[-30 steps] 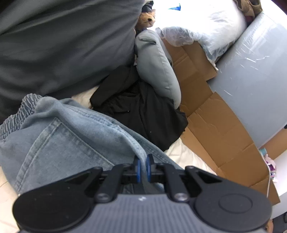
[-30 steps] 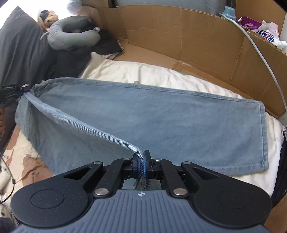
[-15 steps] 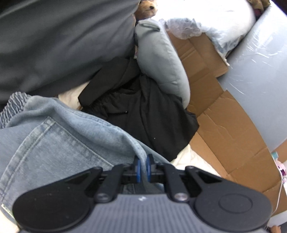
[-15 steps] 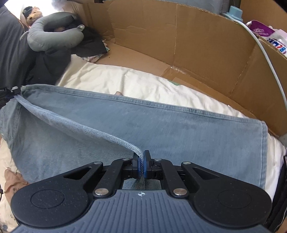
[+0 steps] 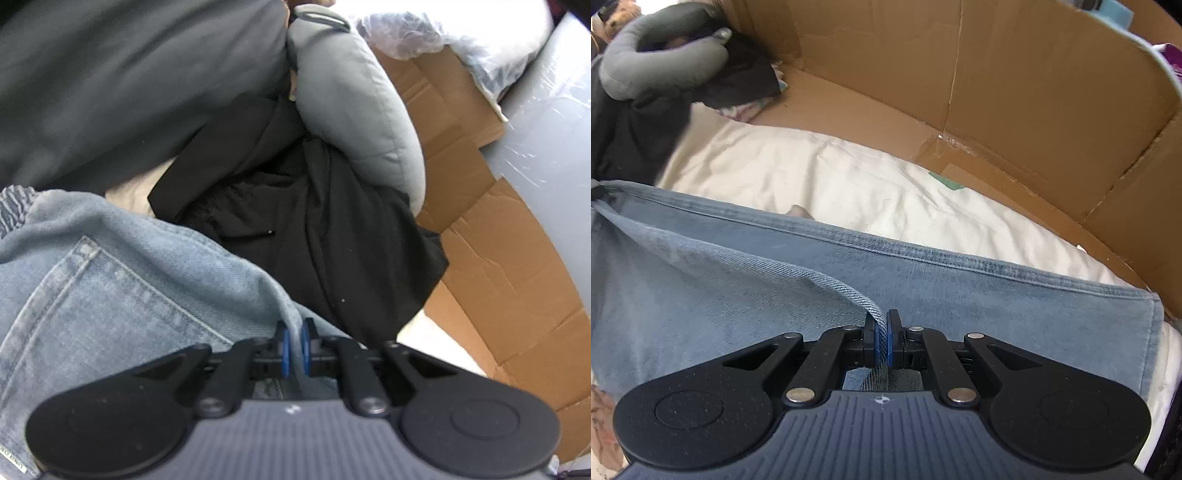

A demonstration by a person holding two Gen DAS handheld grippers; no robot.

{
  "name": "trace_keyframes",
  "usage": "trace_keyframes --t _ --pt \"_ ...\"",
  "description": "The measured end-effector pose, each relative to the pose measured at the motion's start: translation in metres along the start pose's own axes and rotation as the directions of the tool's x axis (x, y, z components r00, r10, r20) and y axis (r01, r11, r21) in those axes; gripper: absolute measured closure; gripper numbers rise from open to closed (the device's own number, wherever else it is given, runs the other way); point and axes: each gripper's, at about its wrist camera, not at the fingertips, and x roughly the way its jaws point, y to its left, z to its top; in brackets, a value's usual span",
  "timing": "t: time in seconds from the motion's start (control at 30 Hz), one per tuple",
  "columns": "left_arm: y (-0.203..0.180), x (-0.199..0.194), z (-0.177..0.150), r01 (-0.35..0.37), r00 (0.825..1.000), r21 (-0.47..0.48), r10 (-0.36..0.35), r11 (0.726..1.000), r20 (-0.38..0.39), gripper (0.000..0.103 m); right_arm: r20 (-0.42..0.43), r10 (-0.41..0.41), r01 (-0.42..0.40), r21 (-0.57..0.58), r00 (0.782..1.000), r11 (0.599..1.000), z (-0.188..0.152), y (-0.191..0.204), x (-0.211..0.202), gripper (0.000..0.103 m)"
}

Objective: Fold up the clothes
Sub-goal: 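Lift both grippers and fold the jeans over toward the cardboard wall, then open both grippers and release the folded jeans on the sheet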

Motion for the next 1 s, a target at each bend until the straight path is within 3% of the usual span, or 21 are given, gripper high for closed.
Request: trace_keyframes --t 0.4,0.57,0.67,0.8,1.0 --pt "0.001 0.018 0.008 -0.032 0.999 0.0 0.032 0.999 -0.009 0.095 -0.01 -0.041 0.041 -0.008 0.999 0.999 0.027 0.003 0.037 0.101" --pt "-0.003 0.028 0.01 -0.055 0.998 -0.016 0.055 0.998 -0.036 0.088 -0.027 -0.069 0.069 0.0 0.997 0.998 0.031 0.002 0.054 0.101" --pt "-0.007 0.015 0.005 -0.037 0.999 0.022 0.037 0.999 -0.014 0.082 -0.026 -0.082 0.082 0.01 0.996 0.997 0.031 0.002 0.06 0.101" --pt "-0.014 -0.002 -0.008 -0.015 1.0 0.103 0.013 0.995 0.018 0.082 -0.022 -0.085 0.085 0.008 0.996 0.996 0.031 0.0 0.059 0.101" --pt "-0.03 0.004 -0.029 0.013 1.0 0.231 -0.007 0.973 -0.029 0.082 -0.012 -0.095 0.095 0.012 0.995 0.995 0.036 -0.002 0.054 0.101"
